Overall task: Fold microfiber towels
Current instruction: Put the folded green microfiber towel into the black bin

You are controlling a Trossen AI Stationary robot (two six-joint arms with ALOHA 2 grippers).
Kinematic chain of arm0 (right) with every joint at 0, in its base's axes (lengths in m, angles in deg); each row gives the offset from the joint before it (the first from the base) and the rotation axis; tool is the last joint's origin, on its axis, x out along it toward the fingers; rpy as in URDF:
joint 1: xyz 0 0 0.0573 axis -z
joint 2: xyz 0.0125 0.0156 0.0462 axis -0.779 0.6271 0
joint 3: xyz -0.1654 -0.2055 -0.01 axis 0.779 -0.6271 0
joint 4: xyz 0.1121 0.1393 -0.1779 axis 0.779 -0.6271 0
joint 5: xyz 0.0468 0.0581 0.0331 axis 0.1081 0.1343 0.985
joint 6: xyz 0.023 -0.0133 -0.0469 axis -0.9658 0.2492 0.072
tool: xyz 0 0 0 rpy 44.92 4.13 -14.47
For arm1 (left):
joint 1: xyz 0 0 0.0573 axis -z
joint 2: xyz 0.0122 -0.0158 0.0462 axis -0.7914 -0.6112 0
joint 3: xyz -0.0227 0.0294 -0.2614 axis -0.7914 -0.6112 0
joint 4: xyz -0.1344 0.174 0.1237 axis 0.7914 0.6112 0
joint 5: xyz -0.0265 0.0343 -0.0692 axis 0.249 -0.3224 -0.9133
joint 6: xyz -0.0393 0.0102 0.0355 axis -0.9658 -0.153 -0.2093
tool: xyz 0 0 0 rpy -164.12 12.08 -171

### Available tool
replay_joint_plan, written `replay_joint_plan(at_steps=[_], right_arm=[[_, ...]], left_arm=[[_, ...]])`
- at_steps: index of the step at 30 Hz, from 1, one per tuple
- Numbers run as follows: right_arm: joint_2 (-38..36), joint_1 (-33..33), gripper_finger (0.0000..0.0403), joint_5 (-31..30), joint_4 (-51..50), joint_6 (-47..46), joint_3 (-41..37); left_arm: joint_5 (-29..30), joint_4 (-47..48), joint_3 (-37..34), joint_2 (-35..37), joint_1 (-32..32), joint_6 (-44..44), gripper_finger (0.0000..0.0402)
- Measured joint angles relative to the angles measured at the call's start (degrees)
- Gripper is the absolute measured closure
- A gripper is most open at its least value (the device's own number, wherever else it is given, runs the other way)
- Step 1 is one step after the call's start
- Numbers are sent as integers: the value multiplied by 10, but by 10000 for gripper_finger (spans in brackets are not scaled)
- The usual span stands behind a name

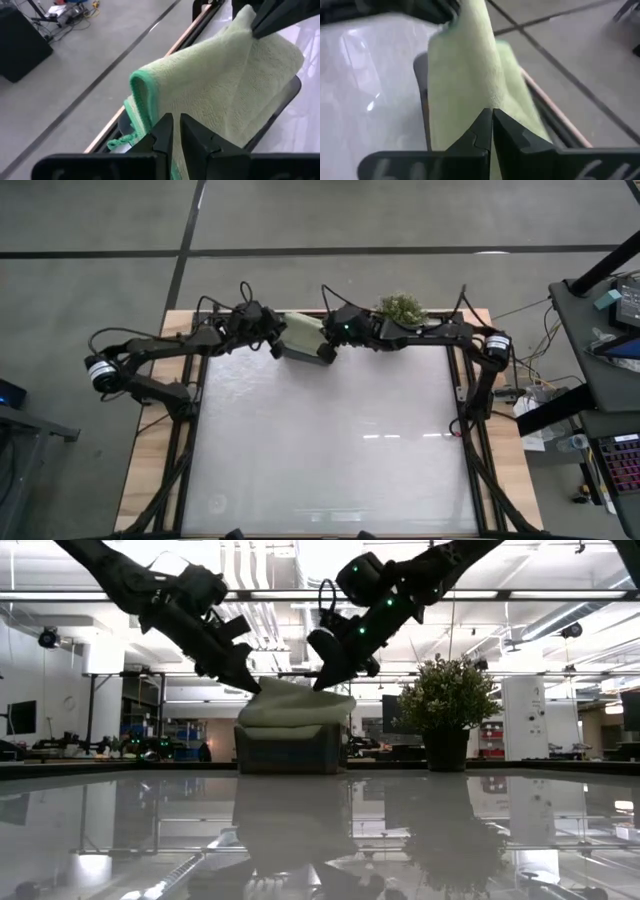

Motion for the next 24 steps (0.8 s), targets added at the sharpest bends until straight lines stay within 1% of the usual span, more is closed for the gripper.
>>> replay_joint_plan(at_steps=[4, 7, 9, 12, 18, 19, 21, 24], right_arm=[[0, 4, 394, 0, -10, 22, 31], [-1, 8, 394, 0, -40, 33, 57], [-1, 9, 394, -3, -62, 42, 72], [-1, 8, 394, -25, -88, 52, 94], [-1, 12, 394, -29, -103, 60, 101], [-1, 12, 394, -29, -103, 60, 100], [-1, 12, 394, -25, -102, 55, 96], [0, 12, 394, 27, -103, 45, 87]], left_arm=[[0, -10, 0, -7, -1, 1, 382], [5, -8, 0, -18, -3, -2, 382], [24, -8, 0, -23, -3, -2, 382], [51, -4, 2, -23, -4, 1, 382], [55, -8, 11, -19, -3, 1, 382], [52, -6, 11, -19, -3, 1, 382], [26, -6, 11, -23, -4, 0, 382], [-34, -6, 11, -36, -3, -3, 382]])
